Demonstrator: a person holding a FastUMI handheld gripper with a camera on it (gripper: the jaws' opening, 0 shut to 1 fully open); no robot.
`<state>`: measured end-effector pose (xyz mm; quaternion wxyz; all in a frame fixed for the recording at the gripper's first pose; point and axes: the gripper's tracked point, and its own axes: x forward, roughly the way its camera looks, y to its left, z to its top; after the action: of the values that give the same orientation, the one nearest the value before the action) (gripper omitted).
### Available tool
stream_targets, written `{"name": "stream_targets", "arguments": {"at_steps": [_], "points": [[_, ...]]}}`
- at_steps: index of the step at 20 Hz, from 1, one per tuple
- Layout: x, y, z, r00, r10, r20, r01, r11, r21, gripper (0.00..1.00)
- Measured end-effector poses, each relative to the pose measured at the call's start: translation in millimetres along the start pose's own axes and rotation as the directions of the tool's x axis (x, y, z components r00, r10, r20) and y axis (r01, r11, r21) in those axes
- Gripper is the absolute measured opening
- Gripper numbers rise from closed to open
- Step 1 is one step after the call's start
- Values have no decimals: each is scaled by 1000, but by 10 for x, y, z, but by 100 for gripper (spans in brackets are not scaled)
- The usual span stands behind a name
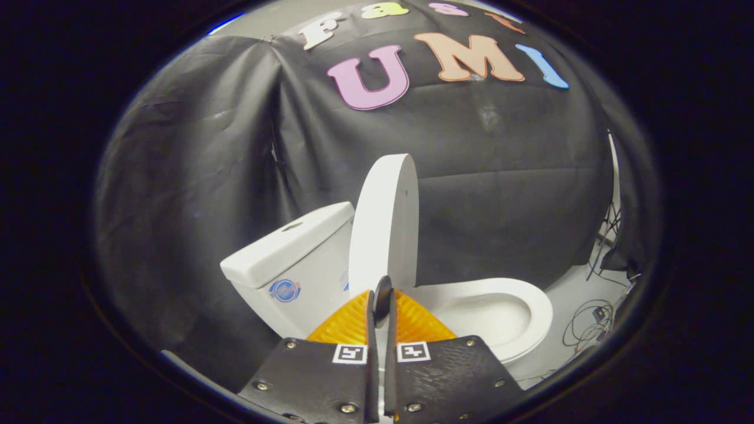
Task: Open the toilet lid.
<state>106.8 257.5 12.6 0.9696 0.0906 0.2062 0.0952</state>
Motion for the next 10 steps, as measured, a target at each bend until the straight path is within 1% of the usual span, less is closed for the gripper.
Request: {"name": "stream_targets", "arguments": {"at_steps": [6,10], "points": [[35,99,6,1000,28,10,-28,1000,-1,4],[33,189,25,1000,12,12,-11,999,-53,4]]}}
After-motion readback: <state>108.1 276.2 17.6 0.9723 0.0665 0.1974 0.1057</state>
